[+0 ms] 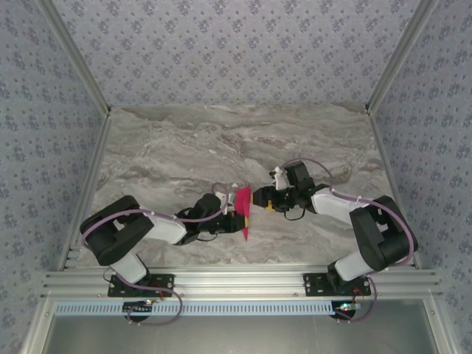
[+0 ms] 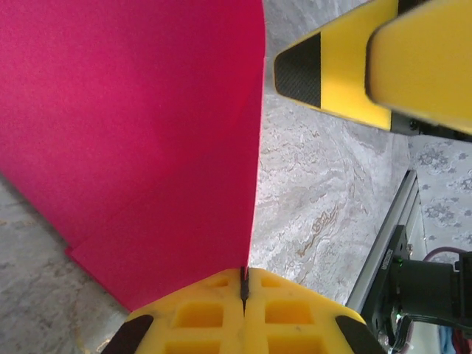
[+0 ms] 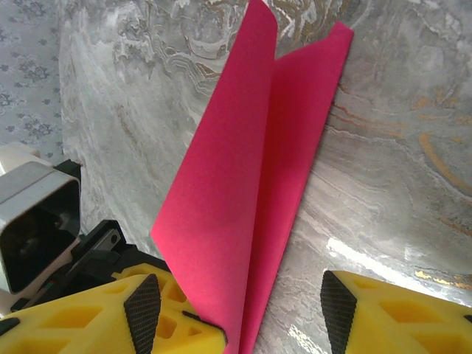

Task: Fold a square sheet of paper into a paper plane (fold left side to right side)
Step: Fold the wing for the fifth time at the center of the table.

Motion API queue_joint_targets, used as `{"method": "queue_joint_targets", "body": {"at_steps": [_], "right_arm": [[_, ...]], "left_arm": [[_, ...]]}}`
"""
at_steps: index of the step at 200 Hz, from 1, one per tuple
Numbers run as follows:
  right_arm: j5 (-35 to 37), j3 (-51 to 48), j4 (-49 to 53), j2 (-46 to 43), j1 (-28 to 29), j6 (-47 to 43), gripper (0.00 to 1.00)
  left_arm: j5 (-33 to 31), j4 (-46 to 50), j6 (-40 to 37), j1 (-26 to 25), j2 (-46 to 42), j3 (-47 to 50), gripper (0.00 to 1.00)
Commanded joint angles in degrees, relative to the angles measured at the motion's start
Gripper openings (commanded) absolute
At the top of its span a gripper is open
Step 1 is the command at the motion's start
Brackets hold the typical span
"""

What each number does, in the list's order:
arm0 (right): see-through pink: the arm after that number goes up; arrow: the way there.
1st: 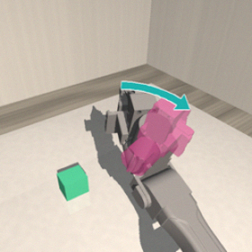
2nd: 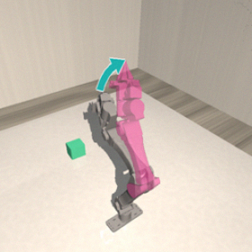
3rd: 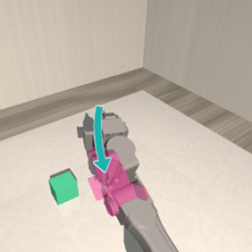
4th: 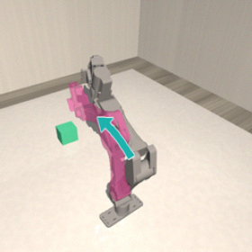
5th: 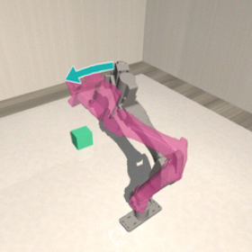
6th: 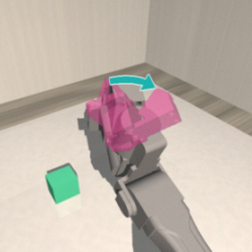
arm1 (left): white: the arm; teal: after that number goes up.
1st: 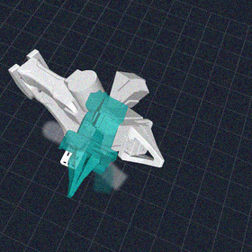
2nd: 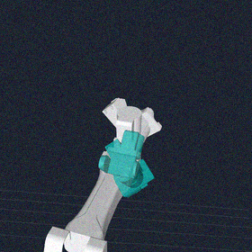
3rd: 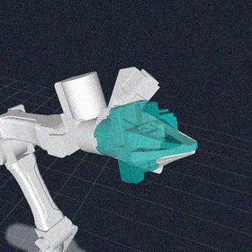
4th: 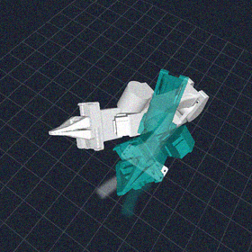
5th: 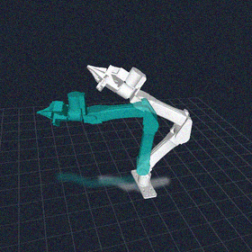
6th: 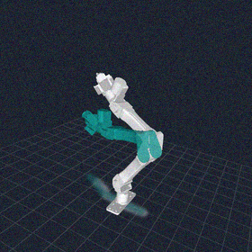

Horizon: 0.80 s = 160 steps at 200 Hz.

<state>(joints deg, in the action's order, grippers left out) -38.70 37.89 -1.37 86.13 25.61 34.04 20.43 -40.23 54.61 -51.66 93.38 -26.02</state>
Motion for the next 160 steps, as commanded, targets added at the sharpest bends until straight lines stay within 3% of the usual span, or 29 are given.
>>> {"method": "queue_joint_targets", "body": {"at_steps": [1, 160], "right_arm": [[0.73, -0.80, -1.81, 1.27, 0.66, 0.58, 0.63], [4.07, 4.18, -5.54, 10.87, 5.01, 4.77, 0.52]], "left_arm": [[2.04, -5.91, 1.50, 0.68, 1.65, 0.62, 0.00], [1.66, -11.78, 5.23, 1.74, 4.59, 3.34, 0.00]]}}
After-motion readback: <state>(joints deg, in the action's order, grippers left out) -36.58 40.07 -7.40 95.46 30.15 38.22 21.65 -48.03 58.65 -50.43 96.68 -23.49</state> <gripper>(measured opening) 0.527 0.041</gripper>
